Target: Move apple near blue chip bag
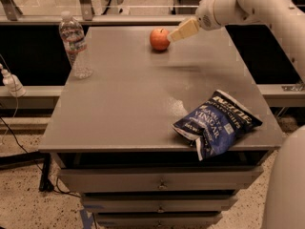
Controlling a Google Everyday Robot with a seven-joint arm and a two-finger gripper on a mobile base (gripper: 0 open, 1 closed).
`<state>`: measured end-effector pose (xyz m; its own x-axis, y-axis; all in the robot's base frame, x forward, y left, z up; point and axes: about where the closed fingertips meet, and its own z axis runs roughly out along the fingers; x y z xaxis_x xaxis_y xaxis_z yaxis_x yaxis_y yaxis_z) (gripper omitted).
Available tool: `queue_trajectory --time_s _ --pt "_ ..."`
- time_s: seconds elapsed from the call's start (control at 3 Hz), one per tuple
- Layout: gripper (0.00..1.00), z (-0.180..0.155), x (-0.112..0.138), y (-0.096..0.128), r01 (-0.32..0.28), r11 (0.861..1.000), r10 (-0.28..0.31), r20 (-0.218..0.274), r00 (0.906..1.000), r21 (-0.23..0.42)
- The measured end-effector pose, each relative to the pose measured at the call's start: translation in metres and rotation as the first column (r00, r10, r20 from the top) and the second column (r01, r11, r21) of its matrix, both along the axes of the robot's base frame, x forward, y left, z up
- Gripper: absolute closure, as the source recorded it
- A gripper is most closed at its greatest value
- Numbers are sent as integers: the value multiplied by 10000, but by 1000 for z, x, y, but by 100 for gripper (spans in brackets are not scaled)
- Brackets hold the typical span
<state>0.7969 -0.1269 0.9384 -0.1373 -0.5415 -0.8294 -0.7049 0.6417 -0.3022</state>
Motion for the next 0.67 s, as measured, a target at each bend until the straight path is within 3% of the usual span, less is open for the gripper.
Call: queue_trajectory --time_s 0.67 --pt "0 -50 29 26 -268 9966 350 -1061 9937 780"
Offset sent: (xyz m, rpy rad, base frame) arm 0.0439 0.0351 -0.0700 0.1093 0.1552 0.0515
